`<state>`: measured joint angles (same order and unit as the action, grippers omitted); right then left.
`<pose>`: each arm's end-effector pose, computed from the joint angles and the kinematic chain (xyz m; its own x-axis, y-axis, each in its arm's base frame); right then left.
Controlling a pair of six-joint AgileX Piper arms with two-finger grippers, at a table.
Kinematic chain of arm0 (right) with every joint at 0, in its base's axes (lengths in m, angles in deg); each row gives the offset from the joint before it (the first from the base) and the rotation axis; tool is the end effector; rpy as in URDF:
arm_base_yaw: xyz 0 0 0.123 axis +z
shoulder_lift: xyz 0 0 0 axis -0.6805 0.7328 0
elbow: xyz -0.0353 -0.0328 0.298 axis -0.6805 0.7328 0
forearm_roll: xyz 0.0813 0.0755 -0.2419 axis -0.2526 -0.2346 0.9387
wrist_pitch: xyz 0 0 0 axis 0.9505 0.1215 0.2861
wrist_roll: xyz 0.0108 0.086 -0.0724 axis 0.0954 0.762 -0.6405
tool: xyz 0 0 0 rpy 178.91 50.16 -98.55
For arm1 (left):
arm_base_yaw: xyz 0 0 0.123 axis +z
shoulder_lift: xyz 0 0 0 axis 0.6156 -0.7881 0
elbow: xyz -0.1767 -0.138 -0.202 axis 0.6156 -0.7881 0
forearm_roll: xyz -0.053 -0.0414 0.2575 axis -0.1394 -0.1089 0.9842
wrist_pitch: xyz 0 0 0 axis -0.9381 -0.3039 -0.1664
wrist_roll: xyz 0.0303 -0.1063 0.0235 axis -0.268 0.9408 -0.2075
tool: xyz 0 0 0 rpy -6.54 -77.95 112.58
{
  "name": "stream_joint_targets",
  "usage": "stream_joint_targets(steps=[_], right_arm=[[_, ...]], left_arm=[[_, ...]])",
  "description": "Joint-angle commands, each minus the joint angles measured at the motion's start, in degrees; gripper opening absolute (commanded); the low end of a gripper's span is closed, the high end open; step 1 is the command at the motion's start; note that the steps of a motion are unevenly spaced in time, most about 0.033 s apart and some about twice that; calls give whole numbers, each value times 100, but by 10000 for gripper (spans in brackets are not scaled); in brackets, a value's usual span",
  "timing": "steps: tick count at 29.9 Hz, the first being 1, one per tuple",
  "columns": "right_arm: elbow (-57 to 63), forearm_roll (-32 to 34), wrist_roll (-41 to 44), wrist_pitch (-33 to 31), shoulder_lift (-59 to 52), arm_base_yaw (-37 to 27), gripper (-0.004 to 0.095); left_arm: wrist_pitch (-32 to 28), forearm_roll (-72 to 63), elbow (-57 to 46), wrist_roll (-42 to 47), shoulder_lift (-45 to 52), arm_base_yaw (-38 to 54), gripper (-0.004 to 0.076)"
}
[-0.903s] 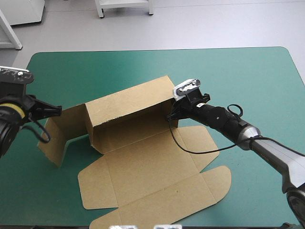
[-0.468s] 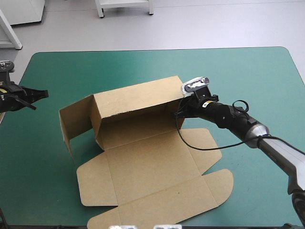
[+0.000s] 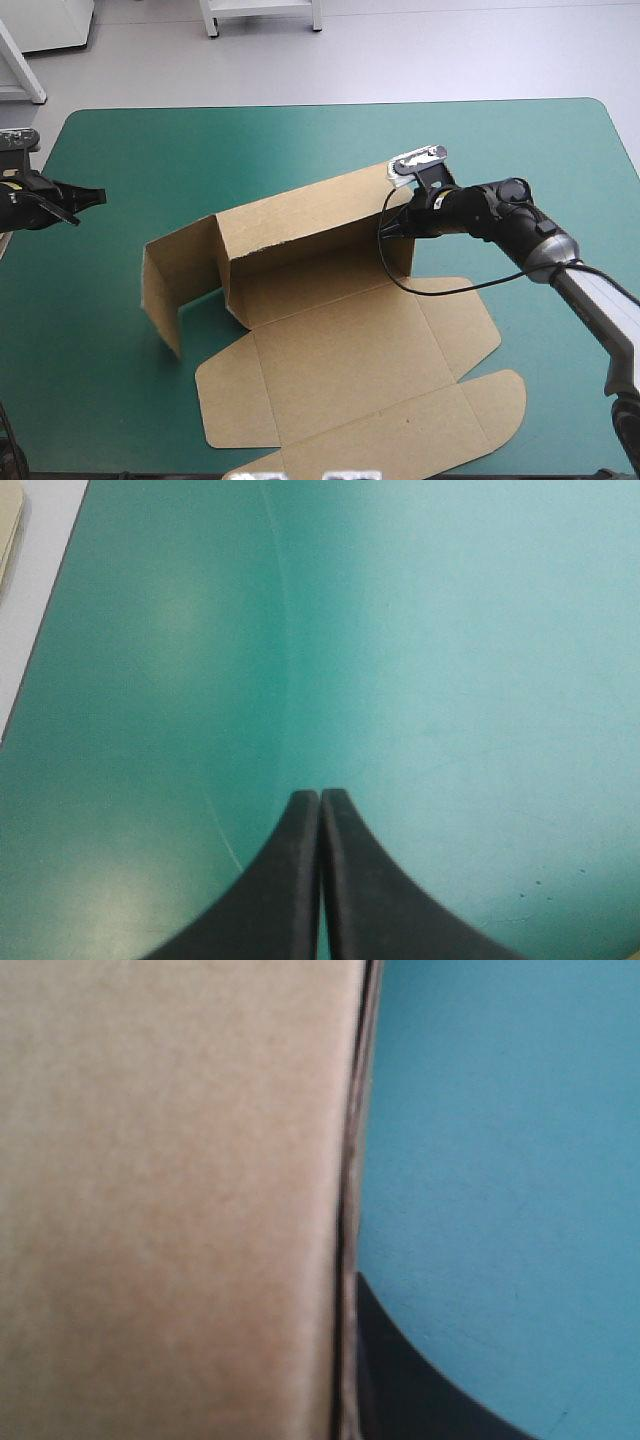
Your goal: Fold the box
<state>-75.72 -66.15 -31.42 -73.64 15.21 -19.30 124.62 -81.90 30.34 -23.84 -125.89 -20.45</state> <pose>0.3387 0.1608 0.3198 -0.6550 -0.2974 -0.6946 -0.4719 0.8790 0.0687 0.3004 0.0765 0.3861 -0.6945 -0.0767 -0.7154 -0.0982 0.9951 -0.0113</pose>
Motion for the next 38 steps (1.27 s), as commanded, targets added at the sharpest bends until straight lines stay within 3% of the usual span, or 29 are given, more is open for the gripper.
stream_joint_targets(steps=[1, 10, 16, 23, 38], right_arm=[[-696, 27, 279, -140, -312, -38, 2], [-2135, 358, 574, -1322, -338, -183, 1], [-3167, 358, 659, -2553, -133, -565, 1], [-3771, -132, 502, -3387, 561, -751, 0], [-3790, -308, 185, -3095, 1872, -751, 0]], left_arm=[[-333, -300, 139, -118, 129, 18, -8], [-354, -311, 139, -172, -111, 18, -8], [-379, -429, 139, -216, -235, 18, -8], [-392, -712, 139, -453, -247, 18, -8], [-348, -749, 139, -497, -247, 18, -8]])
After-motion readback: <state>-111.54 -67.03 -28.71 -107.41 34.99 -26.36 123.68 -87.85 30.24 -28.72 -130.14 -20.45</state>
